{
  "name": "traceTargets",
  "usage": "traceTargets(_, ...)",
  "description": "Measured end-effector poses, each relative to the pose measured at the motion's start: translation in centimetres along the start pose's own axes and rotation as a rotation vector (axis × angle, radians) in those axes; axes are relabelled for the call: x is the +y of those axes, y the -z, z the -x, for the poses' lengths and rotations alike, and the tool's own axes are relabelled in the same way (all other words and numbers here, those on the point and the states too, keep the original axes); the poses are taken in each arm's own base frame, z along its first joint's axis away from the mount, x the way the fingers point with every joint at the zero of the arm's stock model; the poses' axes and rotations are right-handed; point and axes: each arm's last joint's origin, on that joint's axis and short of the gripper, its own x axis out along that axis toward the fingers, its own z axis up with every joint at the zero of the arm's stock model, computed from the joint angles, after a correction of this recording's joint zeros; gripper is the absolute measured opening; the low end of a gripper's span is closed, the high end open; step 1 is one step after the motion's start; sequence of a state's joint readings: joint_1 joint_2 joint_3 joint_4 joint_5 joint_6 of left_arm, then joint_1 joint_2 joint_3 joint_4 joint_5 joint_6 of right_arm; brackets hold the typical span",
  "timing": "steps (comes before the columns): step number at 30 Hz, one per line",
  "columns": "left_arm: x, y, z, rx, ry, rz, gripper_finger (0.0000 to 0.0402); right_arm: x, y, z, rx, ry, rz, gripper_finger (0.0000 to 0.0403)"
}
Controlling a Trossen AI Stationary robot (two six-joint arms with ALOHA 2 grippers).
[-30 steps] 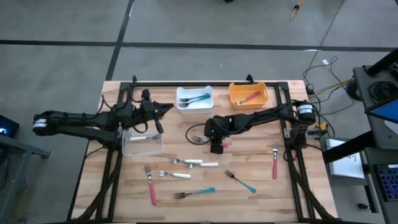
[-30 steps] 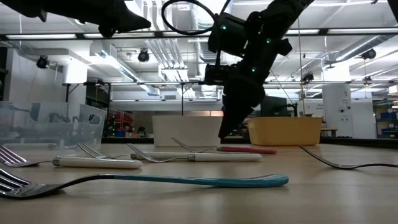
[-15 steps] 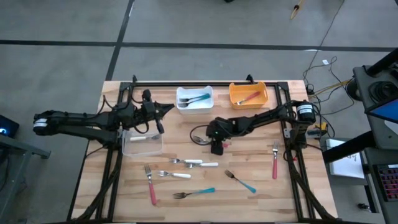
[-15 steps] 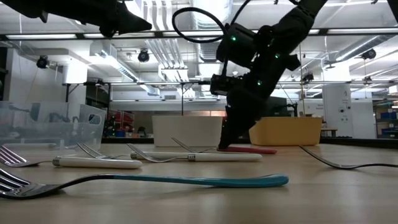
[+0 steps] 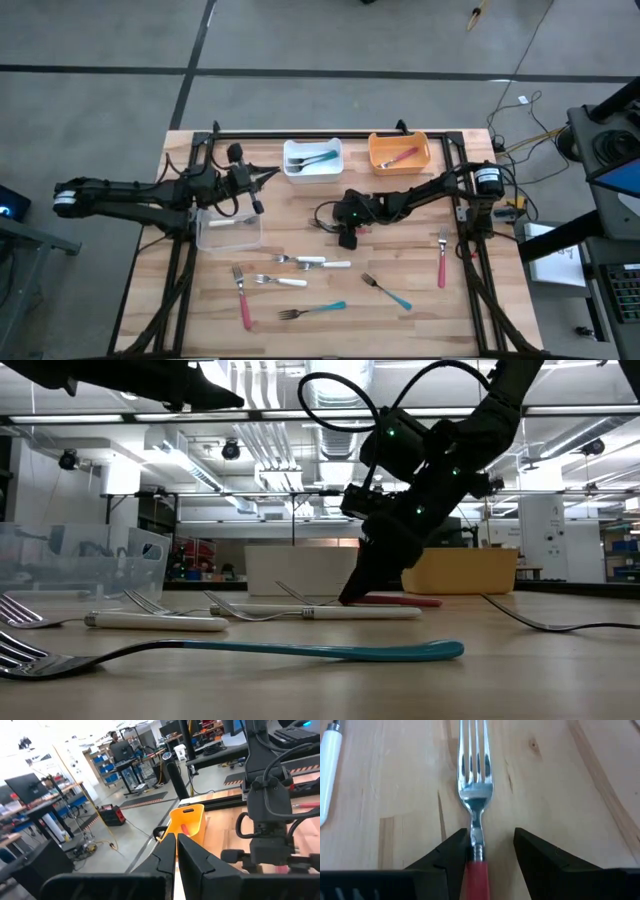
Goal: Sort silverware by color (type)
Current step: Put the top pink fork into the yellow bin
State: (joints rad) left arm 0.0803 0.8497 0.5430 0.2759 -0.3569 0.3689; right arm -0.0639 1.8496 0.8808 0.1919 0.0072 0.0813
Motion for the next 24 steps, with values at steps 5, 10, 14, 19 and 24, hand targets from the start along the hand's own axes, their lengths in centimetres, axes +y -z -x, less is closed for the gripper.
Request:
traceTargets(5, 0.1, -0.2, 0.0, -0.022, -0.009, -0.048, 0.0000, 0.0, 0.4, -0.7, 0.008, -0.004, 0.034, 0.0124)
traceTargets(10, 0.2, -0.4, 0.0, -0.039, -0.018, -0.120, 0.0000, 0.0, 0.5, -0.7, 0.009, -0.006, 0.036, 0.0070)
traceTargets(14, 0.2, -0.5, 0.0, -0.048, -0.023, -0.153, 0.0000, 0.0, 0.5, -0.7, 0.006, -0.026, 0.024, 0.0027)
traceTargets(19, 0.3, -0.8, 0.0, -0.071, -0.037, -0.198, 0.0000, 0.0, -0.1, -0.1, -0.024, -0.034, 0.021, 0.0026)
traceTargets(24, 0.4, -1.1, 0.1, -0.101, -0.055, -0.215, 0.0000, -0.3, -1.1, 1.6, -0.048, -0.046, 0.017, 0.0026)
